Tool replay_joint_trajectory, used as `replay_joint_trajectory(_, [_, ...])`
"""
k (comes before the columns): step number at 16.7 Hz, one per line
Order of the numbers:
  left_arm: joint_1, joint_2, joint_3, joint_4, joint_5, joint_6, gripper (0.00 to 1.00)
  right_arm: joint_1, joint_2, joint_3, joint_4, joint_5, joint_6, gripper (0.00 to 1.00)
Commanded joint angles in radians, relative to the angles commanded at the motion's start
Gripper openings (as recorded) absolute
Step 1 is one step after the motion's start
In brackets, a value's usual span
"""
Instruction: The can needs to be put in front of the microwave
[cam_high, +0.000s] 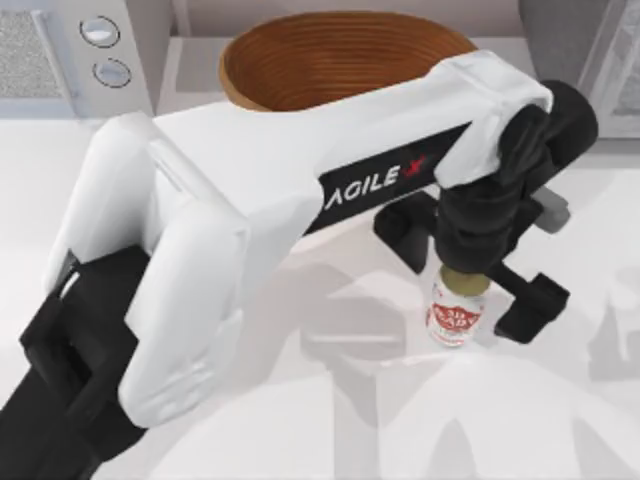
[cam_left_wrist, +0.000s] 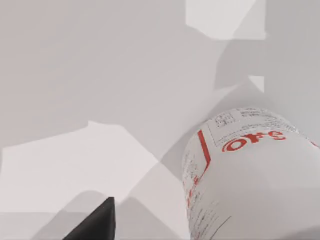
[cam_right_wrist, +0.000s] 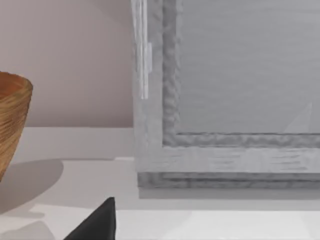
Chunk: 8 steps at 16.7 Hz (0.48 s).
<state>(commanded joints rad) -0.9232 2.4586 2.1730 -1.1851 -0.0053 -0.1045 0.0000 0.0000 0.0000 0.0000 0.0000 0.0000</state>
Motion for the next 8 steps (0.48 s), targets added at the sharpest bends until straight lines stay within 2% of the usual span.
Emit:
replay_joint_trajectory(1, [0.0,0.0,0.0,0.0,0.0,0.0,1.0,0.0,0.0,0.0,0.0,0.0,0.0,1.0])
replay_joint_trajectory(8, [0.0,0.0,0.0,0.0,0.0,0.0,0.47,0.0,0.0,0.0,0.0,0.0,0.0,1.0])
